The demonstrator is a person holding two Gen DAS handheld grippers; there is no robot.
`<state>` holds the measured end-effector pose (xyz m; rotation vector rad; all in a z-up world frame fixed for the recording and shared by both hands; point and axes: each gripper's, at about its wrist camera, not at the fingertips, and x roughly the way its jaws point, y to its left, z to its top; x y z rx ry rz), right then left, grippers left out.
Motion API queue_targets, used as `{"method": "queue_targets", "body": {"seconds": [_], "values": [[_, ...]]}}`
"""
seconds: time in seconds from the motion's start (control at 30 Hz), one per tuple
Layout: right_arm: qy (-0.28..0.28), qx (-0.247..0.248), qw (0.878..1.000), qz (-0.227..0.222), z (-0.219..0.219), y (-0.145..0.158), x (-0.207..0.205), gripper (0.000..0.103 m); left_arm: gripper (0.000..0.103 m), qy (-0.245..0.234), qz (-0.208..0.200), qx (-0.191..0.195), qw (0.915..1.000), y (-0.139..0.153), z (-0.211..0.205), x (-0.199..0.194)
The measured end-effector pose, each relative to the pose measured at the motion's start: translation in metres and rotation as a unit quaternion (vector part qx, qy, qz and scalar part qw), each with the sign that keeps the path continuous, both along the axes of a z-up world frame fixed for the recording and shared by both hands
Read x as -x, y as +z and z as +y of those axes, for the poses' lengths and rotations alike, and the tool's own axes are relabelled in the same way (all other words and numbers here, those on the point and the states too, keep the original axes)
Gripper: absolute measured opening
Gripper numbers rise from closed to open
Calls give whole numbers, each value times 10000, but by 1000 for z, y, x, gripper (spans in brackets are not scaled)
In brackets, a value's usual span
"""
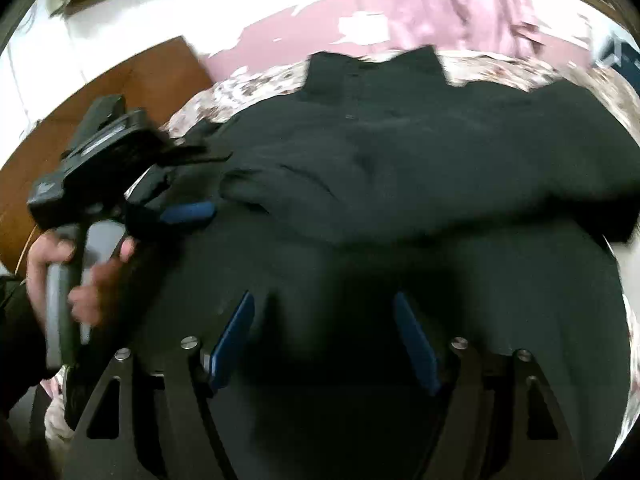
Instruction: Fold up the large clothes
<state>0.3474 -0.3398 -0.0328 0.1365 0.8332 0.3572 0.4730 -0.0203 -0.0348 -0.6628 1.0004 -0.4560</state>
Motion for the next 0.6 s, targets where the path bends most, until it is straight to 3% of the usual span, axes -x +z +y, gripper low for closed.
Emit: {"method": "queue_targets", "body": {"seconds": [0.03,0.1,0.2,0.3,0.5,0.6], "values": [[-74,-26,10000,8,-7,-2,8,68,45,-18,28,-49,10000,1,-4,-2],[-208,-2,9998,12,-17,-7,20,68,14,29,151,-445,9989,2,-16,-8],[-389,63,9992,-43,-33,-11,38,68,9,90,-93,-758,9970,17,-21,-8],[-501,172,9985,-157,-44,-5,45,68,7,257,-684,-1385,9877,47,-21,-1],[-822,270,9934,-759,-70,31,32,68,7,850,-1795,-2137,9565,111,8,20],[-990,295,9892,-1042,-76,45,18,68,7,976,-1929,-2525,9431,122,18,21]]}}
